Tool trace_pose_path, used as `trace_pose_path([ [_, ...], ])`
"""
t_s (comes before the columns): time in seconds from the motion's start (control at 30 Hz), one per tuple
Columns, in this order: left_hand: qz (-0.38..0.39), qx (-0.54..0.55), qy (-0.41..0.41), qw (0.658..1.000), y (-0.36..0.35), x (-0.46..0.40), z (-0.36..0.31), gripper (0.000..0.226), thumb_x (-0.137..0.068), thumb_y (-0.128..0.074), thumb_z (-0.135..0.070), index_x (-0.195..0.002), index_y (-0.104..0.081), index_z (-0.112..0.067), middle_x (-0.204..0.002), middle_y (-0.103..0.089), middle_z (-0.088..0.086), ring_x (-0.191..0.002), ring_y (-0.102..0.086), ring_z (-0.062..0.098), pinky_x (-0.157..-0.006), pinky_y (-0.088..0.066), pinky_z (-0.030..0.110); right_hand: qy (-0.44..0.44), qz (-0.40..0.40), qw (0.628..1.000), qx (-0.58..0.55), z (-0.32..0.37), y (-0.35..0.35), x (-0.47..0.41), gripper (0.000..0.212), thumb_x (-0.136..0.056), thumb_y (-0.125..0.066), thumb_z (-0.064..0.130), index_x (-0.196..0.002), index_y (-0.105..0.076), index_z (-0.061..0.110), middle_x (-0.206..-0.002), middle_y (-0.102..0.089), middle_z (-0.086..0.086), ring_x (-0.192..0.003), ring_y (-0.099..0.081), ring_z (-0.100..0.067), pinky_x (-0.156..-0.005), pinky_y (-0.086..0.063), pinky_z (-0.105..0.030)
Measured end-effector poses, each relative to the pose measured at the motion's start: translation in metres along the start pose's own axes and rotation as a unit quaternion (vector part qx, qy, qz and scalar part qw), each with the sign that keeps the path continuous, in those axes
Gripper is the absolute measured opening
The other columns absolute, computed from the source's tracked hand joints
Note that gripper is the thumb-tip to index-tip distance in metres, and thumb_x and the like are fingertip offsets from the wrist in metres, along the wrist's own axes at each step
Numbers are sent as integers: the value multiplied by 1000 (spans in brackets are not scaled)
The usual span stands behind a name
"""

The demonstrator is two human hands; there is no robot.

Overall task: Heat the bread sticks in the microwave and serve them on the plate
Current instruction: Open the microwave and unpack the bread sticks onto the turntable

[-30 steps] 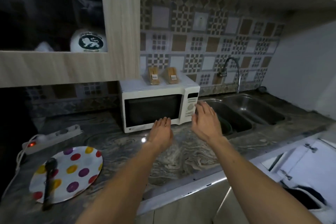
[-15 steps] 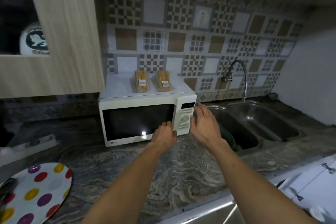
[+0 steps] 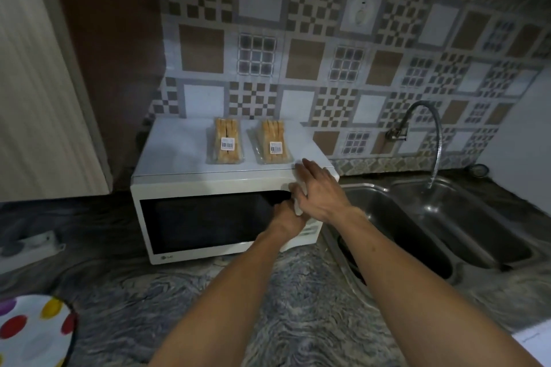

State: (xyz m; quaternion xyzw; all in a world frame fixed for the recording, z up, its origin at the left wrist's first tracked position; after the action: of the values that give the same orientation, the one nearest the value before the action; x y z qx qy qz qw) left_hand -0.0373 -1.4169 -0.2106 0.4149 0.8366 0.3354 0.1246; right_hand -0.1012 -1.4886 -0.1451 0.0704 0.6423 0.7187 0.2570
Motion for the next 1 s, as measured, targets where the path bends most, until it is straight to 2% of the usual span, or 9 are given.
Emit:
trace_pose_path([
  [0.07,-14,-24,13,1000,-1,-9,0,46,-96,-54,-39,-127,-57,-5,-121,-63,16,-112,-59,33,-92,-47,34,14,19,1000,0,-4,-8,-11,67,-100,-41,47,-157,-23,15,-165,-18,-10,-152,-14,-24,-124,-7,-41],
  [0.13,-37,-19,32,999,-1,-15,2,35,-96,-52,-32,-119,-61,-6,-117,-65,17,-108,-60,33,-82,-46,31,19,16,1000,15,-8,-15,-14,72,-100,-41,49,-158,-18,15,-166,-13,-9,-153,-9,-24,-125,-3,-40],
  [0.17,-54,-23,42,997,-1,-17,3,30,-95,-52,-29,-112,-63,-7,-113,-66,16,-105,-62,33,-78,-48,31,21,11,999,26,-8,-18,-14,73,-100,-41,49,-159,-16,14,-166,-11,-9,-153,-7,-24,-125,-2,-39],
  [0.23,-84,-39,66,993,-2,-17,3,26,-93,-50,-28,-106,-64,-9,-110,-67,14,-102,-63,32,-81,-53,35,14,8,999,38,-7,-21,-15,74,-102,-38,50,-159,-11,11,-167,-6,-10,-154,-3,-24,-125,0,-39],
  [0.37,-127,-38,89,987,-13,-16,3,31,-94,-48,-30,-105,-67,-8,-109,-68,15,-104,-62,33,-86,-50,37,-16,52,998,40,-6,-20,-26,77,-104,-30,52,-159,-3,6,-167,2,-13,-154,3,-25,-125,1,-40],
  [0.77,-184,-67,85,977,-24,-7,2,36,-97,-47,-35,-93,-73,-9,-95,-72,13,-93,-65,33,-73,-48,35,-39,155,986,40,0,-8,-31,79,-105,-33,44,-157,13,6,-165,18,-12,-152,16,-27,-124,7,-43],
  [1.0,-219,-92,98,966,-31,-2,-1,39,-97,-49,-38,-94,-72,-8,-96,-72,13,-93,-66,32,-76,-50,36,-23,183,982,42,-2,-2,-31,84,-104,-37,45,-156,14,5,-164,20,-14,-152,17,-28,-124,7,-45],
])
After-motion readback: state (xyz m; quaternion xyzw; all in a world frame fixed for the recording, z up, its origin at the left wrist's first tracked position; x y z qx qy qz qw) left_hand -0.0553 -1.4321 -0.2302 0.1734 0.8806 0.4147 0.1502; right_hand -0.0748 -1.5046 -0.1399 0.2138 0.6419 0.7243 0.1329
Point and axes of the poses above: each hand's wrist, its own x-axis away from the middle knuckle, its own y-axis out of the back of the hand, z = x × y, the point moved 2 cm from there along -x, towards the middle knuckle
